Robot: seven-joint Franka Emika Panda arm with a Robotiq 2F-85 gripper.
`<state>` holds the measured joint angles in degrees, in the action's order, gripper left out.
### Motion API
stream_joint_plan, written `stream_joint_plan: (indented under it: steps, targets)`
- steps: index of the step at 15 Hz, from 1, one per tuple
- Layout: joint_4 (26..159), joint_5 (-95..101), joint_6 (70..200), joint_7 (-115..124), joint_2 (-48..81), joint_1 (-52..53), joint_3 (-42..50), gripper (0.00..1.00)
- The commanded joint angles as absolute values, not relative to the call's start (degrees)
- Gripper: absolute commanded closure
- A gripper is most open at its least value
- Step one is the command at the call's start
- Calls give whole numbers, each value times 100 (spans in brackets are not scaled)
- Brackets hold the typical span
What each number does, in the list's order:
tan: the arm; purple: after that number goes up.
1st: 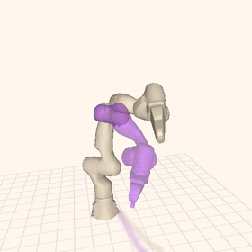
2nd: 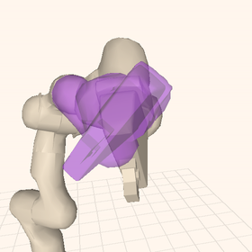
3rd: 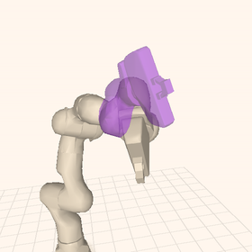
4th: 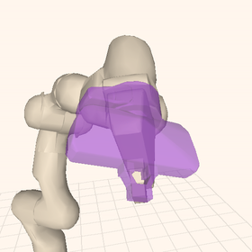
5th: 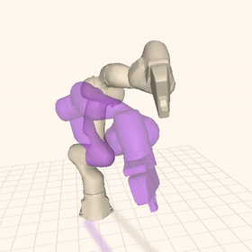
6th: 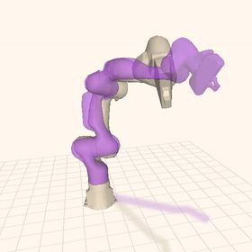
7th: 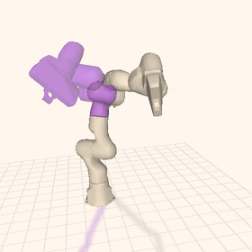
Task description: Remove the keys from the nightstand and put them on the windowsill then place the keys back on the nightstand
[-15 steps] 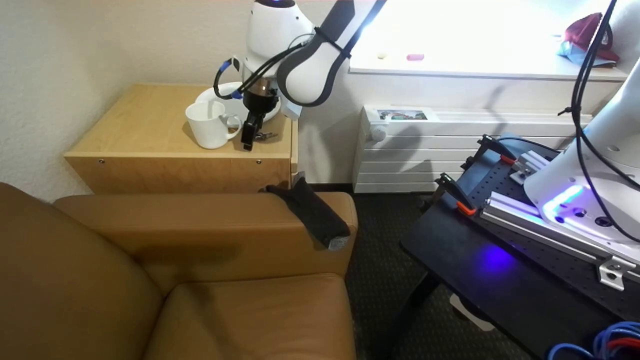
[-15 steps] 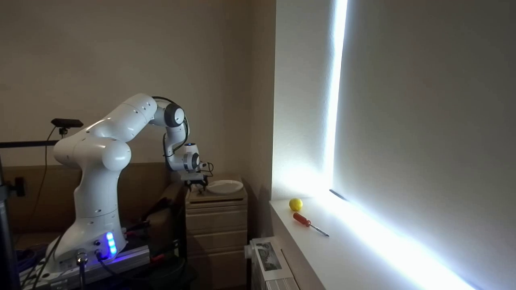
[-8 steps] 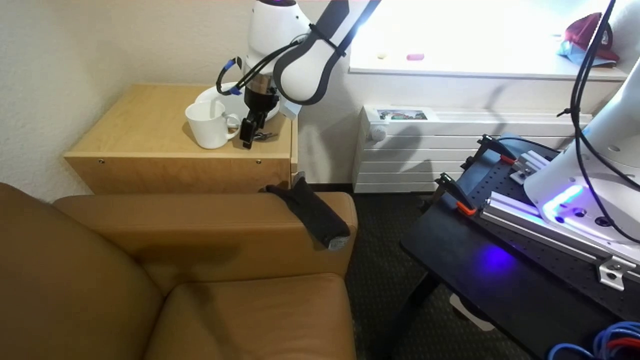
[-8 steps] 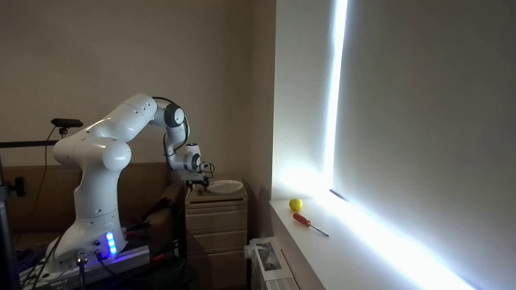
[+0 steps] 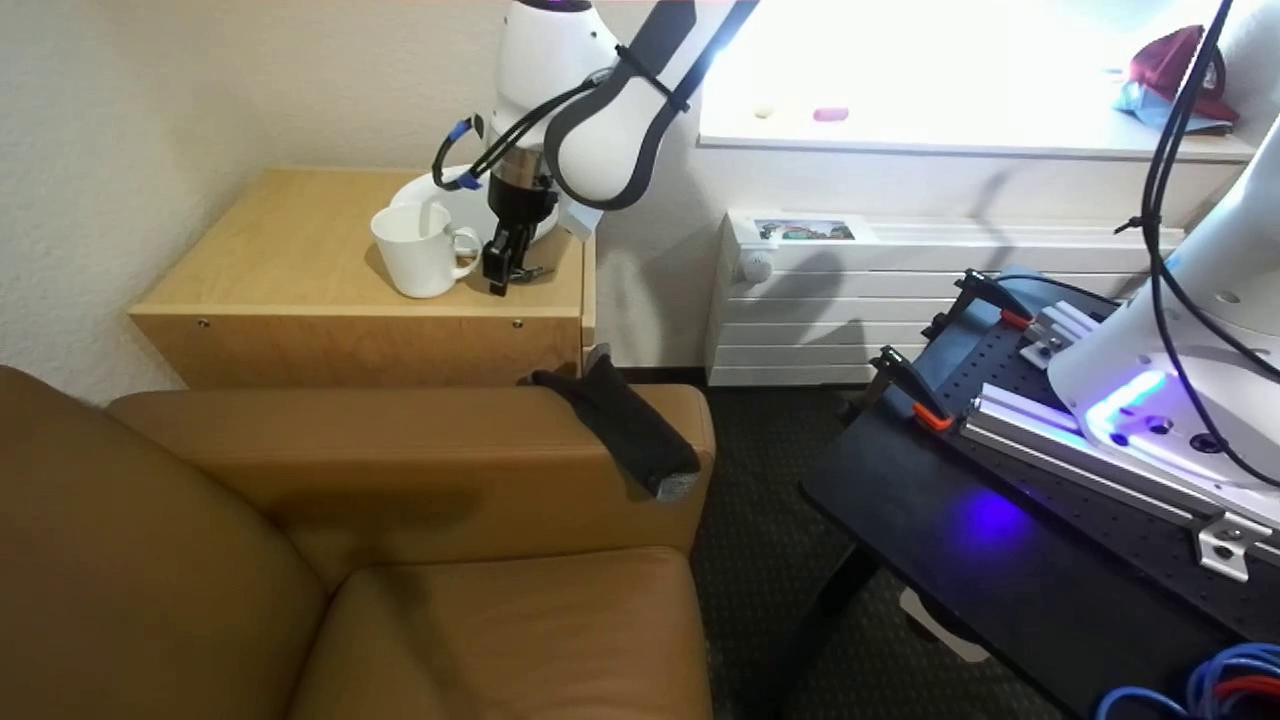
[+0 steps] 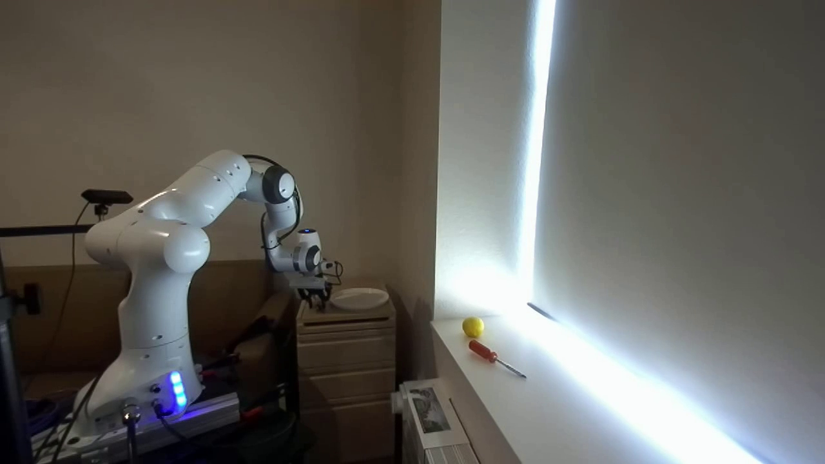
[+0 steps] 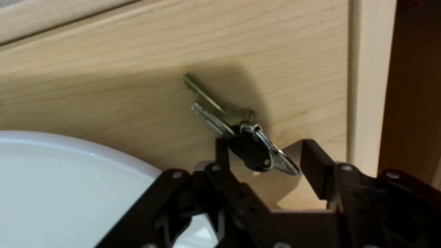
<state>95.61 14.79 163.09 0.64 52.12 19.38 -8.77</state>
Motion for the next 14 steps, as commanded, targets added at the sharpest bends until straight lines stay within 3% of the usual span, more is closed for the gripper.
stream_joint_plan:
  steps: [1,3,5,7,14]
  targets:
    - [9630,1276,16188,-131,5157,1884,-877,73]
    - [9658,1243,16180,-128,5131,1845,-851,90]
    - [9684,1211,16147,-84,5102,1824,-808,100]
    - [9772,1118,15997,-49,4995,1784,-820,96]
    - [10783,914,15334,55,3849,1572,-764,96]
